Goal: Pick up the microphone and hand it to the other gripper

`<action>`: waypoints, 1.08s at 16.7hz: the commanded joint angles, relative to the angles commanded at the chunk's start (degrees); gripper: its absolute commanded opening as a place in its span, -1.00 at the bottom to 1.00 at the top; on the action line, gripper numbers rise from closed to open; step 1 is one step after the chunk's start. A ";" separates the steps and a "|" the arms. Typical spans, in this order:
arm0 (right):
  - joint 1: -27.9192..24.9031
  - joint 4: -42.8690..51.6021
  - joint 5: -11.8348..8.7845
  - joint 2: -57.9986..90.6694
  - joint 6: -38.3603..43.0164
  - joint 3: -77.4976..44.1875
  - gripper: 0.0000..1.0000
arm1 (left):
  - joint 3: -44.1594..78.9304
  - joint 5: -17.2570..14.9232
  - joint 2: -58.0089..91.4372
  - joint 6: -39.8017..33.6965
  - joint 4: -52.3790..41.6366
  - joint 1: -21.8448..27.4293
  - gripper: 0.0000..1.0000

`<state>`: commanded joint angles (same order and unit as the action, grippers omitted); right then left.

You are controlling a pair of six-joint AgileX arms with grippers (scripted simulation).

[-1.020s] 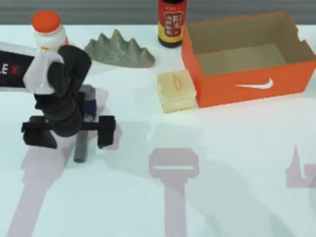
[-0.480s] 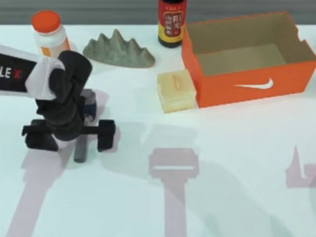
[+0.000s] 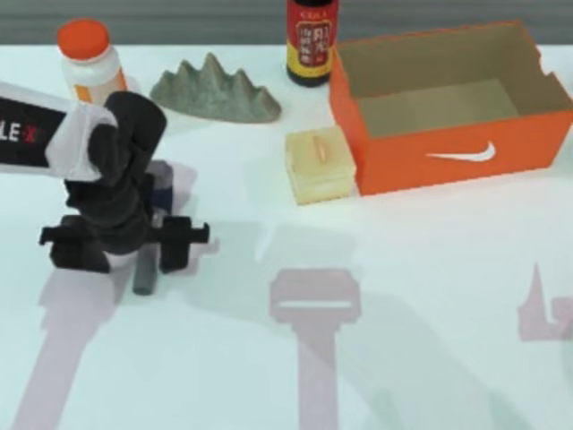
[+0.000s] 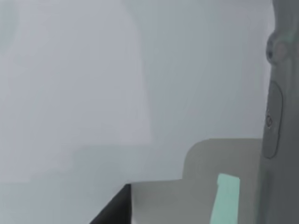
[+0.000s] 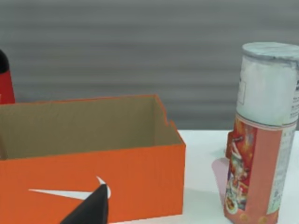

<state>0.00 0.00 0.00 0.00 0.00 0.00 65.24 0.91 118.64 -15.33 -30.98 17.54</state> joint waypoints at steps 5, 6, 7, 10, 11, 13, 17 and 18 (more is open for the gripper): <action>0.00 0.00 0.00 0.00 0.00 0.00 1.00 | 0.00 0.00 0.00 0.00 0.00 0.00 -1.00; 0.00 0.00 0.00 0.00 0.00 0.00 1.00 | 0.00 0.00 0.00 0.00 0.00 0.00 -1.00; 0.00 0.00 0.00 0.00 0.00 0.00 1.00 | 0.00 0.00 0.00 0.00 0.00 0.00 -1.00; 0.00 0.00 0.00 0.00 0.00 0.00 1.00 | 0.00 0.00 0.00 0.00 0.00 0.00 -1.00; 0.00 0.00 0.00 0.00 0.00 0.00 1.00 | 0.00 0.00 0.00 0.00 0.00 0.00 -1.00; 0.00 0.00 0.00 0.00 0.00 0.00 1.00 | 0.93 1.04 -2.51 0.80 -1.06 -0.06 -1.00; 0.00 0.00 0.00 0.00 0.00 0.00 1.00 | -0.22 -1.74 -3.53 2.10 5.00 -0.10 -1.00; 0.00 0.00 0.00 0.00 0.00 0.00 1.00 | -0.80 -3.01 -4.00 2.66 7.95 -0.17 -1.00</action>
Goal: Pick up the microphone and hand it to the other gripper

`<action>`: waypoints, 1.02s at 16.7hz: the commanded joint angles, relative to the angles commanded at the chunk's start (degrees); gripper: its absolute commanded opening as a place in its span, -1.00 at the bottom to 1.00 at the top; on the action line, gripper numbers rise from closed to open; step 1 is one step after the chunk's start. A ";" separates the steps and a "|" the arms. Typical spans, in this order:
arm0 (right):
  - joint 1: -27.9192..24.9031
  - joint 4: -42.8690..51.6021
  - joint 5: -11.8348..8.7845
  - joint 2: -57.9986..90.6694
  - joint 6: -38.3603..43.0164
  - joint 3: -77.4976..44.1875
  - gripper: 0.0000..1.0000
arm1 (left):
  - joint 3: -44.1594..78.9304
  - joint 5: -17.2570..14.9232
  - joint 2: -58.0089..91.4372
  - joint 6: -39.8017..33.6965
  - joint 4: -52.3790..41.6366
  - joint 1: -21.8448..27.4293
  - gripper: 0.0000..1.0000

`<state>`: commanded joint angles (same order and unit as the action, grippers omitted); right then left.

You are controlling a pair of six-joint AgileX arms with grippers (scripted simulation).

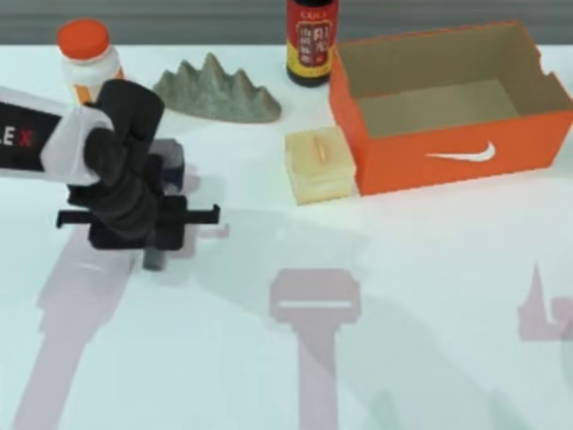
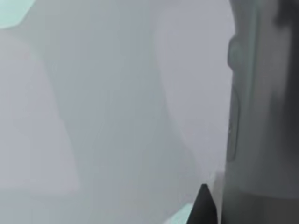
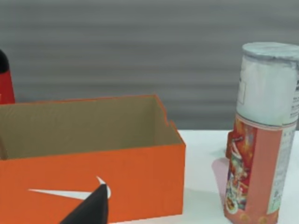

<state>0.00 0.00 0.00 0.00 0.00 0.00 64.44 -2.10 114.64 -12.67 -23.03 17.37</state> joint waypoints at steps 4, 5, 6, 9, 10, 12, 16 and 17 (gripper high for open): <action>0.00 0.00 0.00 0.00 0.00 0.00 1.00 | -4.06 -6.69 -3.15 2.93 16.14 -0.58 -1.00; 0.00 0.00 0.00 0.00 0.00 0.00 1.00 | -5.47 -8.65 -4.15 3.79 21.04 -0.77 -1.00; 0.00 0.00 0.00 0.00 0.00 0.00 1.00 | -6.98 -10.68 -5.21 4.67 26.24 -0.98 -1.00; 0.00 0.00 0.00 0.00 0.00 0.00 1.00 | -11.66 -16.88 -8.70 7.37 42.73 -1.60 -1.00; 0.00 0.00 0.00 0.00 0.00 0.00 1.00 | -13.14 -18.89 -9.99 8.26 48.15 -1.82 -1.00; 0.00 0.00 0.00 0.00 0.00 0.00 1.00 | -15.83 -22.65 -12.73 10.00 57.96 -2.24 -1.00; 0.00 0.00 0.00 0.00 0.00 0.00 1.00 | -19.78 -28.15 -18.11 12.85 70.56 -3.00 -1.00; 0.00 0.00 0.00 0.00 0.00 0.00 1.00 | -20.34 -28.97 -18.99 13.30 72.23 -3.11 -1.00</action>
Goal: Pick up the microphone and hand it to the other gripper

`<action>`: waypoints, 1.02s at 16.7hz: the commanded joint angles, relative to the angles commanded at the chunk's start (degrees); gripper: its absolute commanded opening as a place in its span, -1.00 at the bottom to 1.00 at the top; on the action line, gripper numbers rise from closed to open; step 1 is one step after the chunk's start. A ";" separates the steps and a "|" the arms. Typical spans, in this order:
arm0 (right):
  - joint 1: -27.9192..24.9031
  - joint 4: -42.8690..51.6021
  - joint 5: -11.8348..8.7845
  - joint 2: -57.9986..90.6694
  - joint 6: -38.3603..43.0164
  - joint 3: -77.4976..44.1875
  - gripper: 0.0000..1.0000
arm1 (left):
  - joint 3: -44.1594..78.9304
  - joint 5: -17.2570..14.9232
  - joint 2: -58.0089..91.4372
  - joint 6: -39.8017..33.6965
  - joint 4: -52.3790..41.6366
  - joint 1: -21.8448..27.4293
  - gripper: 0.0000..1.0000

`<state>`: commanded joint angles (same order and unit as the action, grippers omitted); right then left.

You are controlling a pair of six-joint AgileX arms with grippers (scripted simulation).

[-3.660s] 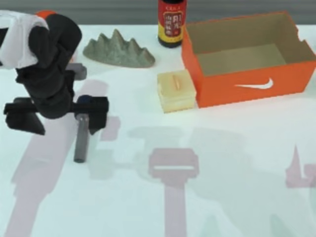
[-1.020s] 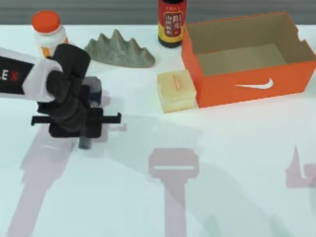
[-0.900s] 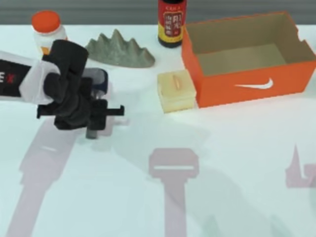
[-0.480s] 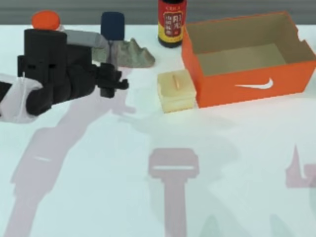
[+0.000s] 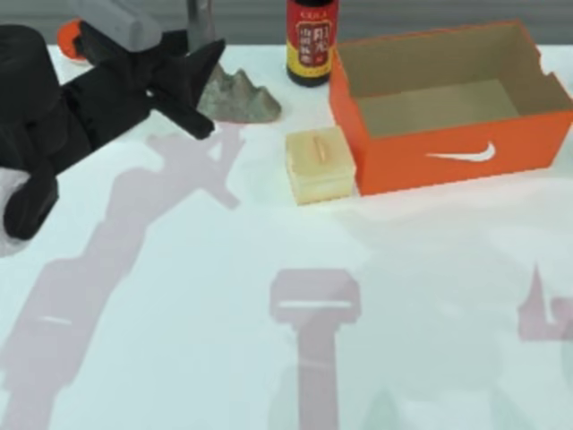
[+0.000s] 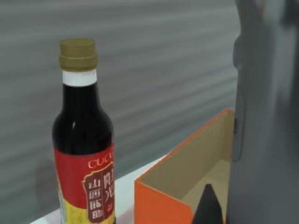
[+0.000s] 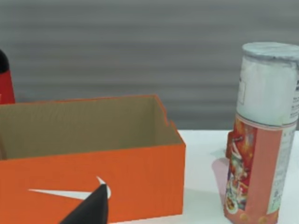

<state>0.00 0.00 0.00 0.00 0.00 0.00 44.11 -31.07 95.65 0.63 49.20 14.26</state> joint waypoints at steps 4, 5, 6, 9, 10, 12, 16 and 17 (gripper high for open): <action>0.00 0.00 0.00 0.00 0.00 0.00 1.00 | -0.51 -0.73 -0.85 0.43 1.46 -0.11 -1.00; 0.00 0.00 0.00 0.00 0.00 0.00 1.00 | -0.51 -0.73 -0.85 0.43 1.46 -0.11 -1.00; 0.00 0.00 0.00 0.00 0.00 0.00 1.00 | -0.24 -0.59 -0.65 0.45 1.32 0.21 -1.00; 0.00 0.00 0.00 0.00 0.00 0.00 1.00 | -0.28 1.64 -1.05 0.48 1.34 2.43 -1.00; 0.00 0.00 0.00 0.00 0.00 0.00 1.00 | -0.34 3.47 -1.40 0.50 1.33 4.20 -1.00; 0.00 0.00 0.00 0.00 0.00 0.00 1.00 | -0.59 7.96 -2.28 0.50 1.20 8.52 -1.00; 0.00 0.00 0.00 0.00 0.00 0.00 1.00 | -1.23 18.52 -4.30 0.41 0.82 18.16 -1.00; 0.00 0.00 0.00 0.00 0.00 0.00 1.00 | -1.32 20.38 -4.79 0.41 0.78 19.99 -1.00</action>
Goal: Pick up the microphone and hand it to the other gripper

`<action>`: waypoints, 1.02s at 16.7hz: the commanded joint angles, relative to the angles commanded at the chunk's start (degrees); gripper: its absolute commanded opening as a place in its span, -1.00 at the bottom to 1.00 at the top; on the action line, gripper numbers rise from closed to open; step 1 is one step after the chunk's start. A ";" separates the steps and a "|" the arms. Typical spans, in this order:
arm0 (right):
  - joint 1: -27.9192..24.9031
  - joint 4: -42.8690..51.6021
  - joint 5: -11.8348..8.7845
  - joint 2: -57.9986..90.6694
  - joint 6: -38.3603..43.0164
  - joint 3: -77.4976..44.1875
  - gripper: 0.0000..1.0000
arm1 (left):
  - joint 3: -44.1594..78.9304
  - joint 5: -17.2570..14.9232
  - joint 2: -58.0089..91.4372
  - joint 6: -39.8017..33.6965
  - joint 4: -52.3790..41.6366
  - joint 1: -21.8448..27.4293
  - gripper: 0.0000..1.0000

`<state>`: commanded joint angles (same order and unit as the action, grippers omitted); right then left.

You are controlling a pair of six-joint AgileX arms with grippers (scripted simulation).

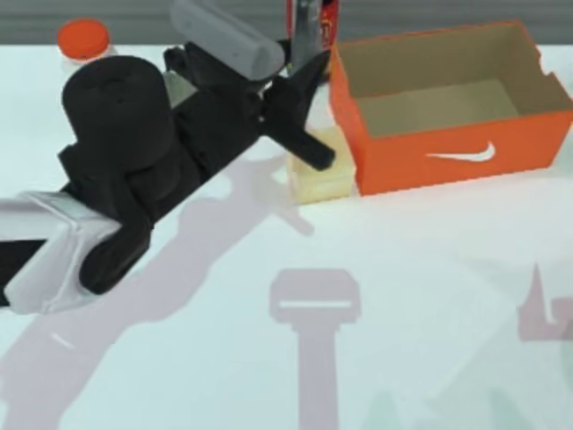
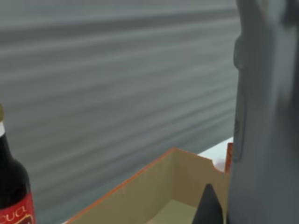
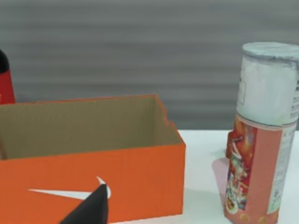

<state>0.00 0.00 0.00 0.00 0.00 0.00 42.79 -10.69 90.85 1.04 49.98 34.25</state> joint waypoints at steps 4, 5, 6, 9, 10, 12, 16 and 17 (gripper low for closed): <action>0.00 0.00 0.00 0.00 0.00 0.00 1.00 | -0.10 1.96 -0.66 0.01 -0.05 1.97 -1.00; 0.00 0.00 0.00 0.00 0.00 0.00 1.00 | -0.10 1.96 -0.66 0.01 -0.05 1.97 -1.00; 0.00 0.00 0.00 0.00 0.00 0.00 1.00 | 0.13 1.80 -0.40 0.06 -0.04 1.76 -1.00; 0.00 0.00 0.00 0.00 0.00 0.00 1.00 | -0.06 1.92 -0.60 0.02 -0.05 1.92 -1.00; 0.00 0.00 0.00 0.00 0.00 0.00 1.00 | -0.10 1.96 -0.66 0.01 -0.05 1.97 -1.00; 0.00 0.00 0.00 0.00 0.00 0.00 1.00 | -0.10 1.96 -0.66 0.01 -0.05 1.97 -1.00; -1.76 -1.32 0.02 2.00 0.09 -1.47 1.00 | -0.10 1.96 -0.66 0.01 -0.05 1.97 -1.00; -3.22 -2.45 0.11 3.86 0.15 -2.71 1.00 | -0.10 1.96 -0.66 0.01 -0.05 1.97 -1.00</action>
<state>-3.22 -2.45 0.11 3.86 0.15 -2.71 42.68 -8.73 90.20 1.06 49.93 36.22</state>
